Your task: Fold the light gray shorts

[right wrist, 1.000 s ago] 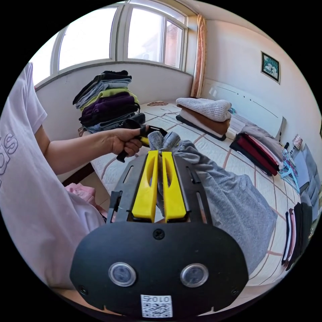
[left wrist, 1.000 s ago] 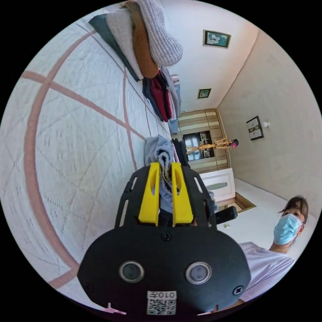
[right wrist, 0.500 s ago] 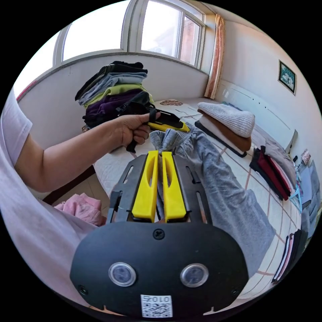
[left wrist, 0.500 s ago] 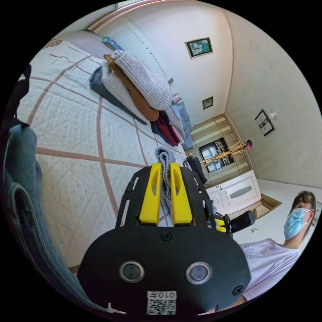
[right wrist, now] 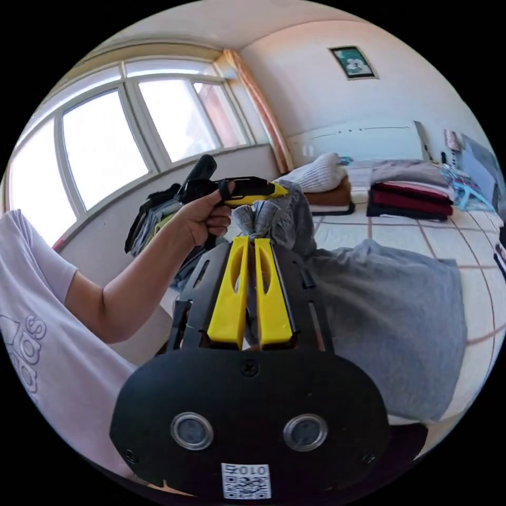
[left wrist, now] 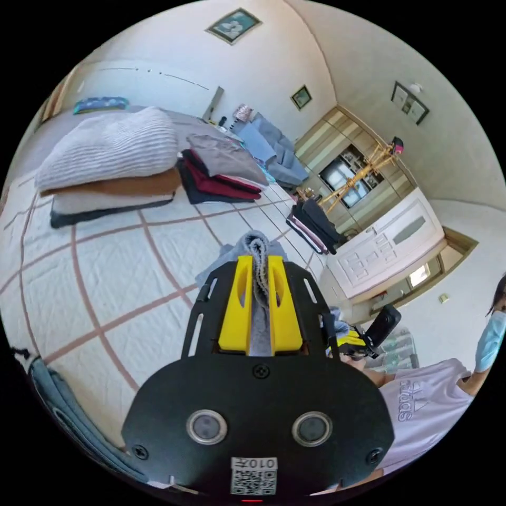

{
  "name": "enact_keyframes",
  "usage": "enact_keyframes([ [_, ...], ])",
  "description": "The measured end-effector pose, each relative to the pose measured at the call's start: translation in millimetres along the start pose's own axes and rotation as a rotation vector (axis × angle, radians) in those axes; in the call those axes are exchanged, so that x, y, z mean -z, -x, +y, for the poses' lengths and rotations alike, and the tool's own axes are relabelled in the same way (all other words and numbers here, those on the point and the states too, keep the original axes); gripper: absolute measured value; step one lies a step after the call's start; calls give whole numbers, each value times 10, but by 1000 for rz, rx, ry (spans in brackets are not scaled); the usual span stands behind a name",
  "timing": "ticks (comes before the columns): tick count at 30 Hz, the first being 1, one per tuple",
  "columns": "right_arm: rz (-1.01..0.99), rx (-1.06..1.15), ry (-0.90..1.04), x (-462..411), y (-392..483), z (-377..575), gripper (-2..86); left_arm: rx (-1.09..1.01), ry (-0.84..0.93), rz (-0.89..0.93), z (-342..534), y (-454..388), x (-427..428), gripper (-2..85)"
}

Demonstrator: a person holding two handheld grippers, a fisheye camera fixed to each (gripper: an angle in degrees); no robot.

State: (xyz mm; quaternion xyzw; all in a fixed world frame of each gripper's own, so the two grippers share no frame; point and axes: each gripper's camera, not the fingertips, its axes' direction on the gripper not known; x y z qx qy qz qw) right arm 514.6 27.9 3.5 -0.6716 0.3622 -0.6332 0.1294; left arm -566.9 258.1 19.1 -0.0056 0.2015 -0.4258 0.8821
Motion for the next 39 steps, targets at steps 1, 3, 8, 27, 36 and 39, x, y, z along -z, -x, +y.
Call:
enact_keyframes([
  [1,2,-30,-26,120,-103,32,40,-64,43,-5,-156,-292,-370,49],
  [3,45,-162,-114,577,-507,224,40,-145,115,-9,-336,-697,-1005,49],
  [8,129,-424,-204,1172,-1208,727,41,-253,328,-51,-373,-1532,-3082,49],
  [27,44,-837,-246,961,-2215,1269,44,-413,407,-466,514,-1780,-5437,78],
  [36,299,-742,-266,1173,-1717,1277,40,-511,219,-400,472,-1373,-4516,115],
  [39,348,-590,-202,1067,-1340,1005,38,-478,212,-458,447,-855,-4028,121],
])
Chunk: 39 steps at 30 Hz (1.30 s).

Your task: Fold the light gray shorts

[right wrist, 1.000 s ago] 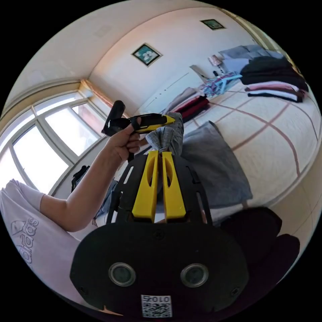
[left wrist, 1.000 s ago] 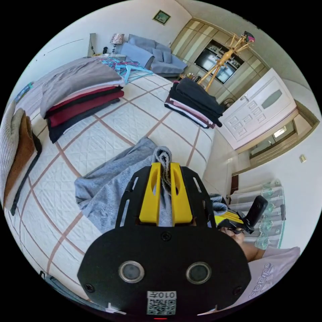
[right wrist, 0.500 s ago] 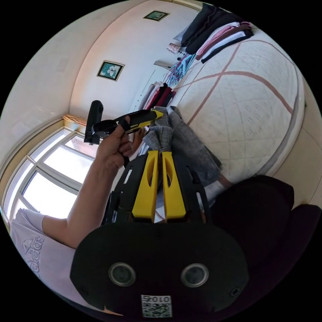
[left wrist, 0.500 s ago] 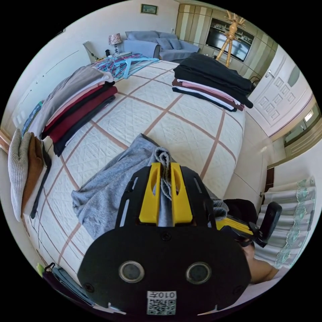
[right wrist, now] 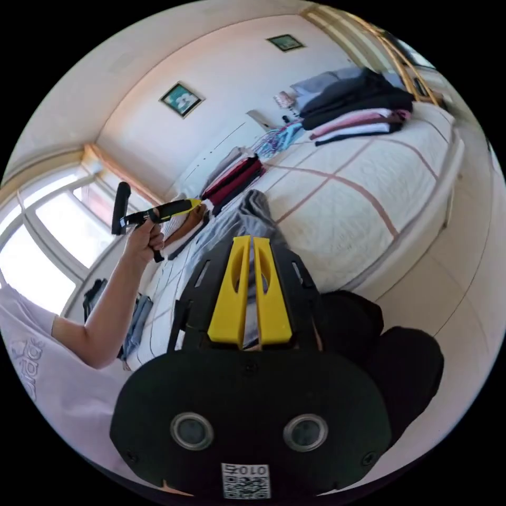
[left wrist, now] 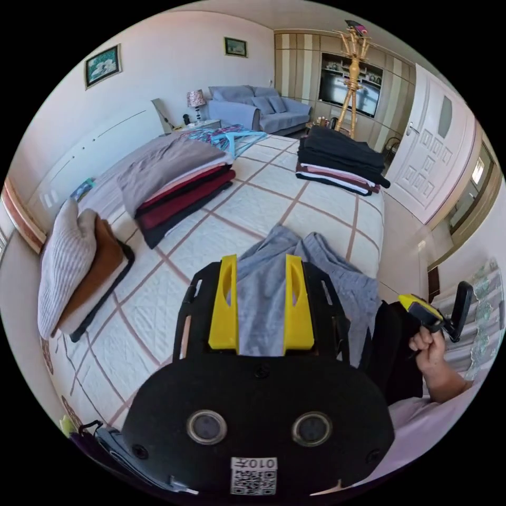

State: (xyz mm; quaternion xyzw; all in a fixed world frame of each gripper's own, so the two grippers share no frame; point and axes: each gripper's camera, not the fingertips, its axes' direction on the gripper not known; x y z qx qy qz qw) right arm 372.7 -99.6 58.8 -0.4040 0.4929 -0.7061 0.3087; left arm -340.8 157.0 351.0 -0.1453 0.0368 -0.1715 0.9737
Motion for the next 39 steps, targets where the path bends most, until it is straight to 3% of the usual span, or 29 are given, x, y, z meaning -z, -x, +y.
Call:
enact_keyframes([
  [6,117,301,93,-507,958,34,34,141,61,147,803,1322,-104,122],
  [11,166,277,167,-893,1020,29,30,146,99,173,1119,1852,-287,123],
  [14,222,195,356,-1264,834,77,28,121,105,196,1152,2071,-391,122],
  [19,117,136,292,-1003,1046,67,49,129,95,317,1122,2403,-460,108],
  [22,141,314,302,-932,1674,158,61,146,113,382,1113,2568,-511,83],
  [27,228,835,449,-1346,2870,1043,68,155,68,494,1168,2820,-448,38],
  [33,445,1254,445,-1848,3439,1901,66,144,20,572,1199,3063,-223,13],
  [36,543,1341,474,-2038,3426,2102,54,153,-13,572,1192,3127,-76,8],
  [39,505,1285,458,-1884,3477,2103,49,171,-37,557,1192,3225,60,8],
])
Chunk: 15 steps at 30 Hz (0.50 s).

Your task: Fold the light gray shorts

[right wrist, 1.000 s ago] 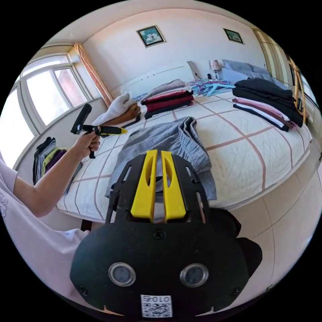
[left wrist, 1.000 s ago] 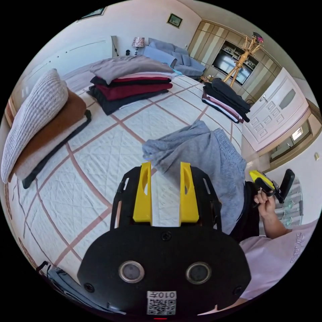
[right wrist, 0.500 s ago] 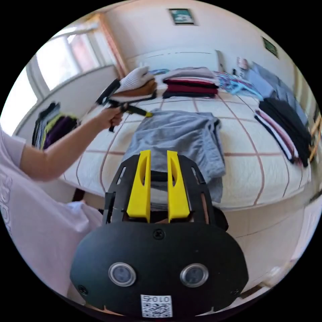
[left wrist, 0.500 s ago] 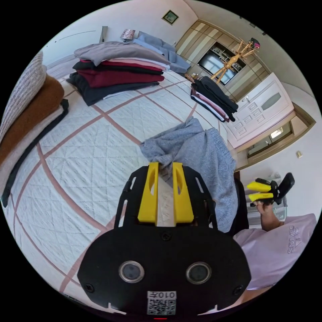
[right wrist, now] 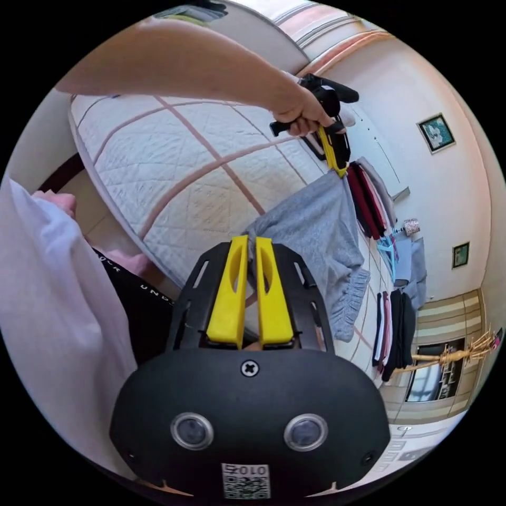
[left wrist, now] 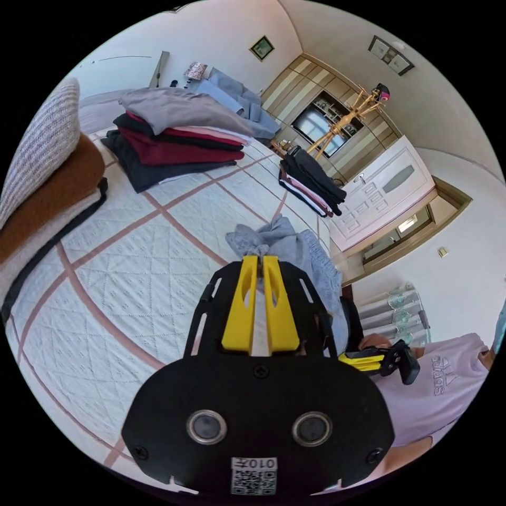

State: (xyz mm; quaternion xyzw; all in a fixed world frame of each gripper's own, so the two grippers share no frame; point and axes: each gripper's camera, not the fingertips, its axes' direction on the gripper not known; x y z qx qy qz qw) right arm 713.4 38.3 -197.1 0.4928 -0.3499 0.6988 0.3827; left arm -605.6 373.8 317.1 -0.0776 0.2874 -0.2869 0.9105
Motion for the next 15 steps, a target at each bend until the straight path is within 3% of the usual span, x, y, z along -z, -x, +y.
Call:
enact_keyframes([
  [7,-103,-94,-28,-121,-17,165,53,203,99,68,261,331,-340,39],
  [10,-220,-190,-78,-30,-193,268,53,254,-13,75,549,272,-176,60],
  [12,-312,-224,-136,102,-322,449,50,224,-60,-25,701,34,35,69],
  [15,-308,-342,-172,229,-518,792,49,8,-71,-138,941,-739,239,75],
])
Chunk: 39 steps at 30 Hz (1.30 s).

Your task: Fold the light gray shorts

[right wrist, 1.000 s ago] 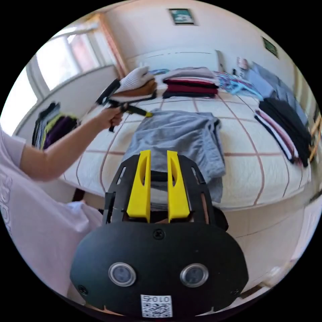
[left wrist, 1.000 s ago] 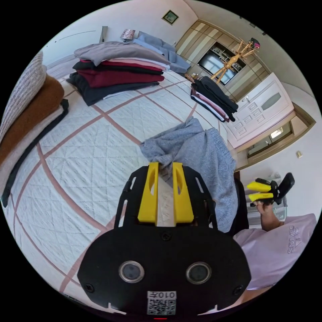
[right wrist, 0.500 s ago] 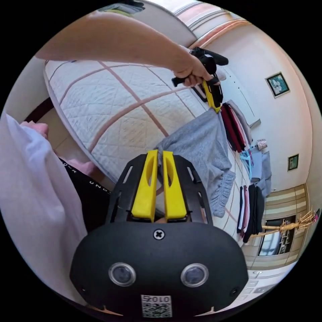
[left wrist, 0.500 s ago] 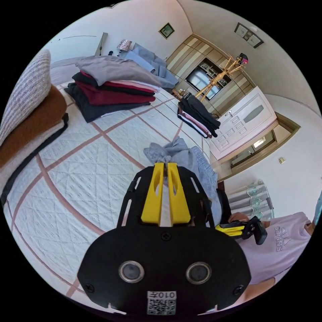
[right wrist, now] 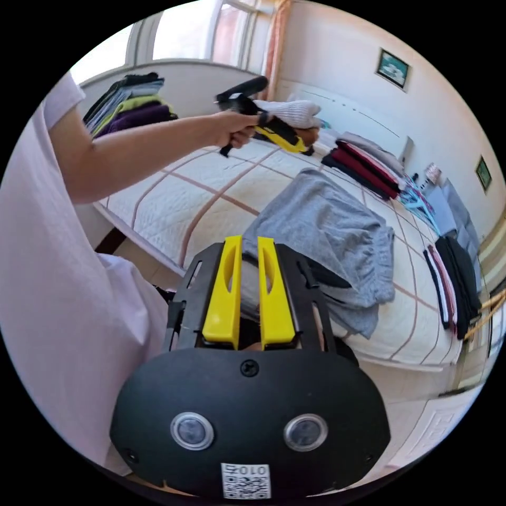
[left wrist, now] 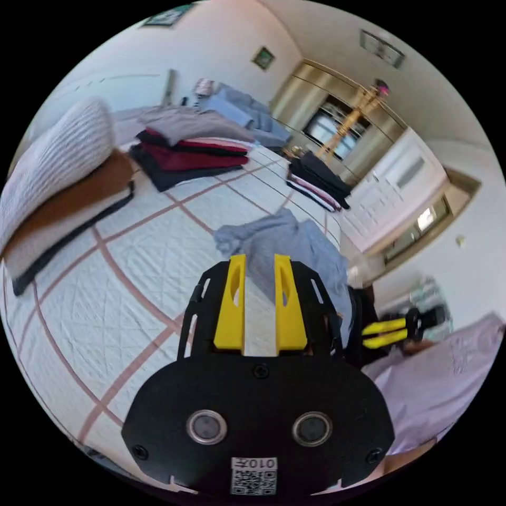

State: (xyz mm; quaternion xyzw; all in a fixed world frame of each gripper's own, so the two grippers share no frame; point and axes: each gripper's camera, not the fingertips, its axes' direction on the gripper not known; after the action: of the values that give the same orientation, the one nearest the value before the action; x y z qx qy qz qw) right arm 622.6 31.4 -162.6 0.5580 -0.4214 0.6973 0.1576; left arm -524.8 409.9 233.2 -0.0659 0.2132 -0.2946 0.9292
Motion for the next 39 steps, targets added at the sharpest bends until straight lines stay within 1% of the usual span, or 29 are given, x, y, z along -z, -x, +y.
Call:
enact_keyframes([
  [2,24,-104,-34,137,-220,160,51,-277,83,-16,260,-834,-41,75],
  [3,50,-171,-53,205,-369,257,53,-341,106,-30,349,-1048,-85,76],
  [5,67,-236,-80,251,-569,361,58,-562,174,-74,755,-1822,-356,77],
  [8,62,-255,-50,181,-820,370,62,-668,243,-121,1176,-2414,-859,80],
  [10,53,-259,-11,55,-949,353,62,-626,311,-158,1320,-2518,-1195,83],
  [12,0,-250,160,-254,-1145,338,63,-565,273,-116,1384,-2532,-1216,88],
  [13,-14,-245,192,-298,-1190,343,62,-542,271,-83,1407,-2540,-1165,93],
  [15,-32,-266,145,-149,-1353,403,61,-556,253,-89,1489,-2620,-1005,99],
  [18,-26,-316,52,180,-1534,558,62,-750,206,-120,1838,-2917,-682,105],
  [20,-43,-358,16,314,-1647,680,63,-900,237,-145,2194,-3145,-649,108],
  [23,-118,-411,-31,437,-1833,836,66,-1008,290,-194,2534,-3390,-834,108],
  [26,-121,-394,-20,503,-1981,885,68,-1060,292,-265,2663,-3584,-1036,102],
  [30,-138,-390,-12,613,-2266,987,72,-1108,321,-314,2683,-3676,-1248,87],
  [31,-147,-395,-10,624,-2316,1011,73,-1115,295,-353,2678,-3670,-1250,81],
  [32,-176,-410,0,637,-2422,1062,79,-1099,299,-335,2622,-3649,-1225,76],
  [34,-272,-471,22,614,-2617,1161,111,-1011,336,-262,2424,-3570,-1164,68],
  [36,-573,-592,-14,522,-2916,1338,158,-902,330,-166,2167,-3457,-1014,62],
  [37,-656,-620,-36,490,-2982,1384,162,-833,306,-105,1992,-3369,-880,58],
  [38,-785,-668,-82,426,-3095,1464,170,-777,267,-58,1831,-3286,-728,55],
  [39,-857,-714,-118,368,-3193,1523,180,-756,248,-38,1759,-3248,-654,54],
])
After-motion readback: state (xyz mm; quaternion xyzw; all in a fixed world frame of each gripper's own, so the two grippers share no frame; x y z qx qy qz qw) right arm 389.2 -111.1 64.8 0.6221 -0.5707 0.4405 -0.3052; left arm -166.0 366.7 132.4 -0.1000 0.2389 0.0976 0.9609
